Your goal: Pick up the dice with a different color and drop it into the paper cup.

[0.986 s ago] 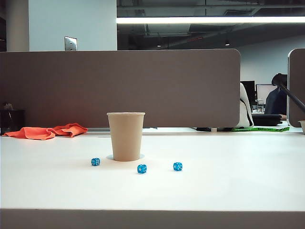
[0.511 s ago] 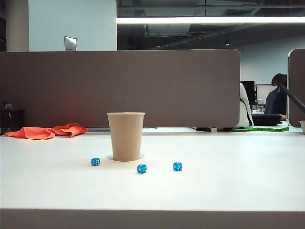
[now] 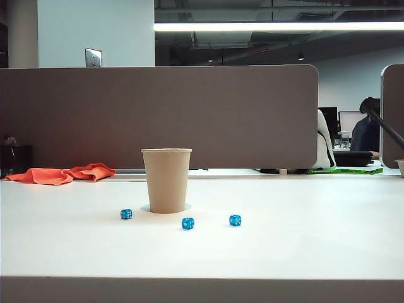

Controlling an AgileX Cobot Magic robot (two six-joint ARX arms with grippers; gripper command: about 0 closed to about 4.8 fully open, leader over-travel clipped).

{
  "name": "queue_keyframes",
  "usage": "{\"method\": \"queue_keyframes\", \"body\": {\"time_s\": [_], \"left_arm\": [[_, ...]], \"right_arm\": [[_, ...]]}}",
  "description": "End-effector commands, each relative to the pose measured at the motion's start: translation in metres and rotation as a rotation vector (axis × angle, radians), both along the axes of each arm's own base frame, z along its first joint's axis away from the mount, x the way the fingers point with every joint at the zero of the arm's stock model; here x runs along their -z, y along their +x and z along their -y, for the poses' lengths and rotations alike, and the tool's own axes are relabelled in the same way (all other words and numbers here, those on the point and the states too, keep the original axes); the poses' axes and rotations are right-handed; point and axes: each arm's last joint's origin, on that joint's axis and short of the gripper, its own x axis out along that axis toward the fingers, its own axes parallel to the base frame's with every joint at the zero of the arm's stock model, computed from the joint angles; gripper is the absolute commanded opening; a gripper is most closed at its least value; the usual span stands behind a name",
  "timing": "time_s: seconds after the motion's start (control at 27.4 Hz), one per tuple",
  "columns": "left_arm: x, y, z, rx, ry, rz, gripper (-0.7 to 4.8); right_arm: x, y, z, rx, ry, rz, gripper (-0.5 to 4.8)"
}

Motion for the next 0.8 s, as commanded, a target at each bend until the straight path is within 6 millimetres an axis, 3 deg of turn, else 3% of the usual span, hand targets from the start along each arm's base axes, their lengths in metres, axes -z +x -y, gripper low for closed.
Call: {"method": "queue_keyframes", "body": {"time_s": [0.04, 0.4, 0.58, 0.8], "left_arm": [[0.005, 0.002, 0.000, 0.001, -0.010, 0.018, -0.06], [0.038, 0.008, 0.000, -0.050, 0.066, -0.092, -0.06], [0.037, 0.008, 0.001, 0.003, 0.065, -0.090, -0.06], [0.041, 0.008, -0.003, -0.130, 0.183, -0.107, -0.06]], "right_arm": [[-0.001, 0.000, 0.001, 0.043, 0.006, 0.010, -0.01], [0.003, 0.000, 0.001, 0.039, -0.006, -0.023, -0.01], [0.003, 0.000, 0.001, 0.034, 0.002, -0.023, -0.01], [0.002, 0.000, -0.002, -0.070, -0.004, -0.018, -0.01]]}}
